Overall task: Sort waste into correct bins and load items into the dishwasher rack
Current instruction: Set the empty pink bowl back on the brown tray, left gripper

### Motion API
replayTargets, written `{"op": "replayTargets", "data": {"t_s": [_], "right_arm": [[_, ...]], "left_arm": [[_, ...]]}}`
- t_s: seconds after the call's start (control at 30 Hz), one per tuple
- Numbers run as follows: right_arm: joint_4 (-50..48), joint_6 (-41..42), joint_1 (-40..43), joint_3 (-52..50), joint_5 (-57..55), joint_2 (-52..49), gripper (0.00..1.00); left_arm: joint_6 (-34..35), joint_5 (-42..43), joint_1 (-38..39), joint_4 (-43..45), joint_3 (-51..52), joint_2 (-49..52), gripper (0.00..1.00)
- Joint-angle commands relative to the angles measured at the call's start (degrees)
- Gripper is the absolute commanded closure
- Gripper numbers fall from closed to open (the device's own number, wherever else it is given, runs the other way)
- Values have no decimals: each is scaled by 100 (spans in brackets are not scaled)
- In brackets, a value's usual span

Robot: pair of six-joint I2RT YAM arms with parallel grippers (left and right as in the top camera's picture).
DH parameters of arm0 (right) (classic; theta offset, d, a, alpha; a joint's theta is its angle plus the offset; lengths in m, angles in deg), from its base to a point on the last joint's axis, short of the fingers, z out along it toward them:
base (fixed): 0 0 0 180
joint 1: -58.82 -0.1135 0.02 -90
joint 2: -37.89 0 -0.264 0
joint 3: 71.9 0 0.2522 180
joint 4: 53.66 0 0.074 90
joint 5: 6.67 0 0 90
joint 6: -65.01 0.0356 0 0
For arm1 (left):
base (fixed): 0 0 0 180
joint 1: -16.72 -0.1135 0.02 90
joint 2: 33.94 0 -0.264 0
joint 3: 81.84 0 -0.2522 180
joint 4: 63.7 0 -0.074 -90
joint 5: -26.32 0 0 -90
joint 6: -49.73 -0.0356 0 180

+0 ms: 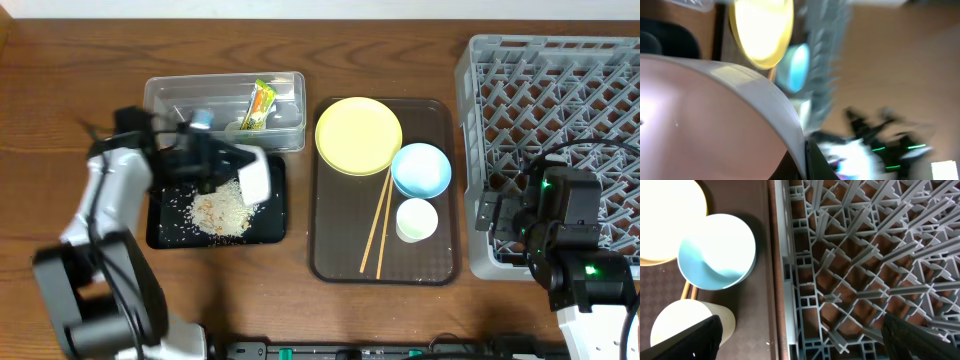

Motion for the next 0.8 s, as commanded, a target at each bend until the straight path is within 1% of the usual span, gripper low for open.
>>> {"op": "replayTargets", "data": {"t_s": [0.0, 0.1, 0.2, 0.27, 0.37, 0.4, 0.43, 0.5, 0.6, 0.77], "right_arm": [[-33, 26, 44, 127, 22, -2, 1], [-50, 26, 44, 127, 22, -2, 1], [-48, 26, 44, 127, 22, -2, 1], [-35, 26, 44, 127, 22, -2, 1], [-26, 26, 44, 127, 22, -2, 1], [-26, 26, 44, 127, 22, -2, 1], [-26, 26, 44, 127, 22, -2, 1], [-26, 26, 44, 127, 22, -2, 1], [-7, 26, 44, 127, 20, -2, 1], [11, 26, 44, 127, 20, -2, 1]], "left_arm": [[-74, -2000, 973, 173, -61, -732, 94], [-44, -2986, 1930, 529, -61, -999, 94], [-44, -3873, 2933, 957, -59, -1023, 94], [-44, -4634, 3635, 1248, -59, -949, 94], [-42, -5515, 4457, 1598, -59, -743, 93], [-37, -5678, 4671, 1692, -59, -654, 93], [42, -5858, 4922, 1799, -59, -529, 90], [162, -6102, 5268, 1941, -59, -291, 89], [214, -6426, 5580, 2009, -59, 66, 88], [214, -6454, 5711, 2004, -59, 404, 89]]}}
